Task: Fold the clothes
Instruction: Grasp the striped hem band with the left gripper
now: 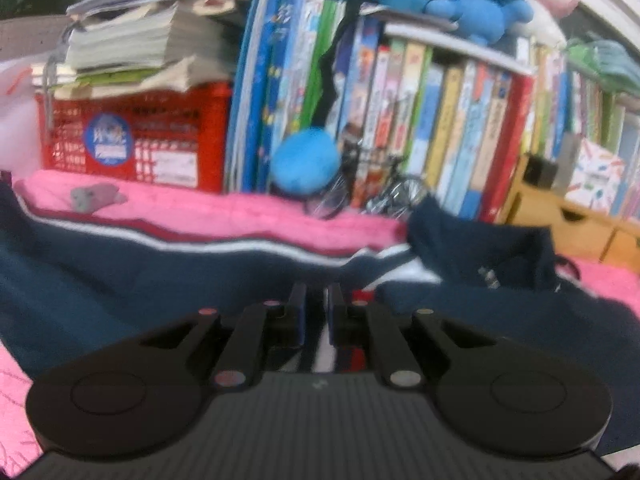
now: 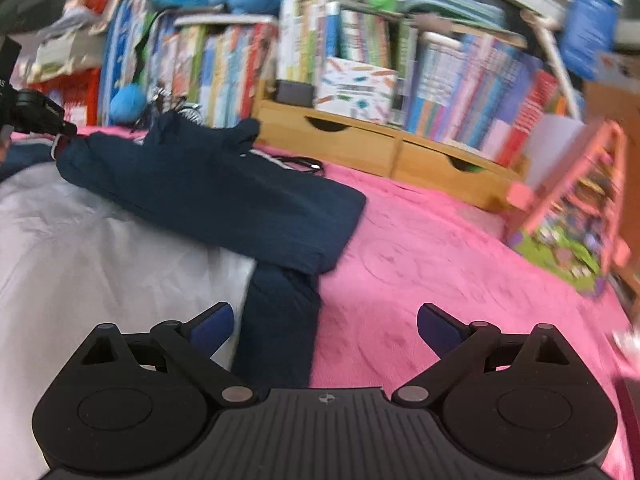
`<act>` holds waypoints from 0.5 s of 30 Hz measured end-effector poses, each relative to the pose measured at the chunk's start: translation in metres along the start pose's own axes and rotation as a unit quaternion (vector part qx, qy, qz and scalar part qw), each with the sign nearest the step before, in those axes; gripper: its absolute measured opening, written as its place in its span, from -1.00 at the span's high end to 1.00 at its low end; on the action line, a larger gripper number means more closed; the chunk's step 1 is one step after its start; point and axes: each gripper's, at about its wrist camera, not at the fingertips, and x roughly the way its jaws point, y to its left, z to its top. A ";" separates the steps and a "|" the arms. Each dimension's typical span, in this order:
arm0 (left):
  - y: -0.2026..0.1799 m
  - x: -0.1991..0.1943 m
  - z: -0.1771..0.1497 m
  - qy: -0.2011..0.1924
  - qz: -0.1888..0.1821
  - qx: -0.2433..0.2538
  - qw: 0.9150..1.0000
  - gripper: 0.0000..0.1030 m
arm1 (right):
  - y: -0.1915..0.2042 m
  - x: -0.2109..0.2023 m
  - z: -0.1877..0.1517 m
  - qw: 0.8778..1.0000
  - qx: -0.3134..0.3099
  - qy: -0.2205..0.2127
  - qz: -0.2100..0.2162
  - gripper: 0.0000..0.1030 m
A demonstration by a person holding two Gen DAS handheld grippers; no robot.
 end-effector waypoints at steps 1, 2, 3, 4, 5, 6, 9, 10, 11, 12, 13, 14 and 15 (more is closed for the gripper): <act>0.002 0.003 -0.003 0.006 0.002 0.000 1.000 0.75 | 0.007 0.007 0.007 1.000 -0.012 -0.002 0.003 -0.93; 0.003 0.006 -0.006 0.014 0.002 0.000 1.000 0.74 | 0.013 0.014 0.014 1.000 -0.025 -0.003 0.006 -0.93; 0.005 0.009 -0.009 0.024 0.002 -0.002 1.000 0.74 | 0.020 0.021 0.021 0.999 -0.037 -0.005 0.010 -0.93; 0.007 0.014 -0.009 0.038 -0.002 -0.010 0.999 0.71 | 0.027 0.028 0.028 0.999 -0.053 -0.006 0.011 -0.96; 0.010 0.015 -0.009 0.039 -0.004 -0.016 0.999 0.70 | 0.033 0.038 0.032 0.997 -0.078 -0.005 -0.001 -0.97; 0.012 0.015 -0.009 0.041 -0.006 -0.019 0.999 0.69 | 0.037 0.047 0.034 0.994 -0.106 -0.003 -0.030 -0.95; 0.013 0.014 -0.011 0.042 -0.009 -0.017 0.999 0.69 | 0.030 0.062 0.034 0.985 -0.142 0.000 -0.101 -0.93; 0.013 0.015 -0.011 0.043 -0.009 -0.015 0.999 0.69 | 0.019 0.062 0.032 0.984 -0.134 0.000 -0.115 -0.94; 0.012 0.015 -0.011 0.043 -0.007 -0.012 0.999 0.69 | 0.009 0.062 0.030 0.984 -0.126 0.001 -0.130 -0.97; 0.010 0.016 -0.011 0.044 -0.006 -0.008 0.999 0.63 | -0.002 0.063 0.028 0.982 -0.120 0.003 -0.148 -0.96; 0.008 0.016 -0.011 0.045 -0.007 -0.002 0.999 0.62 | -0.011 0.063 0.024 0.979 -0.121 0.009 -0.167 -1.00; 0.006 0.017 -0.011 0.046 -0.007 0.004 0.999 0.61 | -0.018 0.063 0.019 0.980 -0.120 0.010 -0.158 -0.99; 0.004 0.017 -0.011 0.046 -0.005 0.009 0.999 0.61 | -0.020 0.064 0.017 0.982 -0.111 0.016 -0.153 -0.99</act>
